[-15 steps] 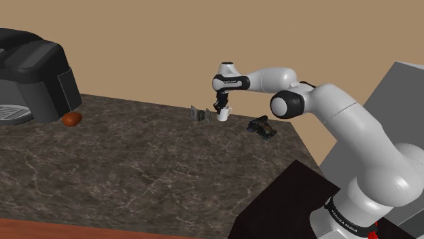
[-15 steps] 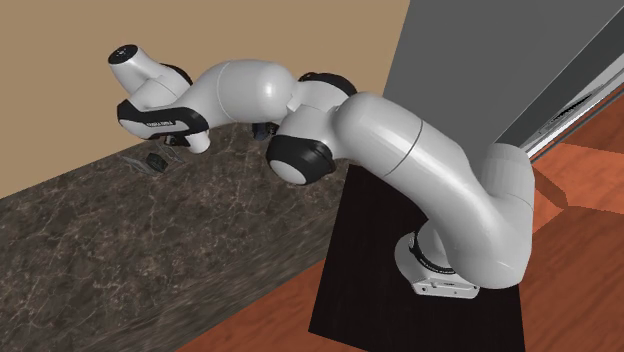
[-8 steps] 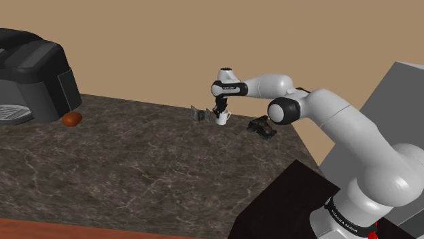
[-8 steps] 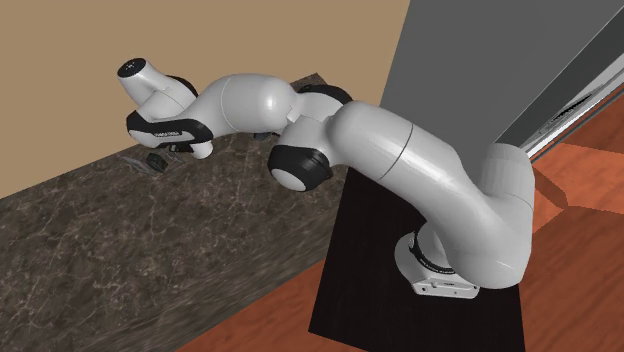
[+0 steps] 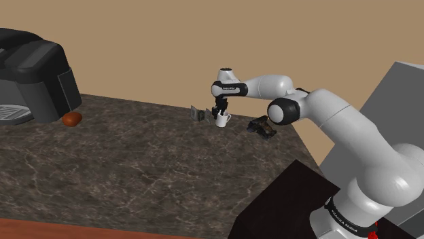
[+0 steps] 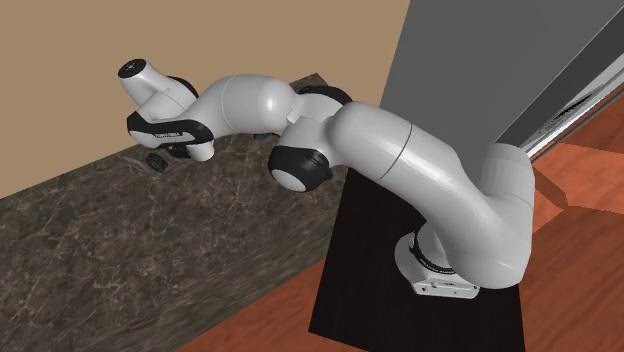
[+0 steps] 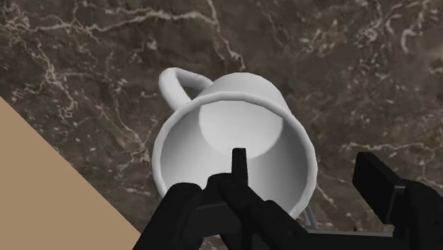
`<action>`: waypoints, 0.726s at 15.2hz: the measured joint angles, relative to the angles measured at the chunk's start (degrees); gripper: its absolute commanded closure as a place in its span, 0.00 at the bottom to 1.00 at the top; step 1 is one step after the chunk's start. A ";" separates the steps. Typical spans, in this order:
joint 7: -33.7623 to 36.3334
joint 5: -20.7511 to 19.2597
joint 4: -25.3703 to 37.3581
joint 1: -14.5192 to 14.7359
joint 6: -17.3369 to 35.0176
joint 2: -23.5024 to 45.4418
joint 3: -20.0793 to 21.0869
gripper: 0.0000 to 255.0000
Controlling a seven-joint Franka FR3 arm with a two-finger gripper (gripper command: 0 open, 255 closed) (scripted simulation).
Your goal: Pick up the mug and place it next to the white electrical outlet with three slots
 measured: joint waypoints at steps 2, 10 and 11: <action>0.00 0.00 0.00 0.00 0.00 0.00 0.00 0.00; -0.05 -0.08 -5.51 0.45 -1.26 -6.84 -0.12 0.00; -0.02 -0.09 -5.63 0.49 -1.32 -6.99 -0.12 0.00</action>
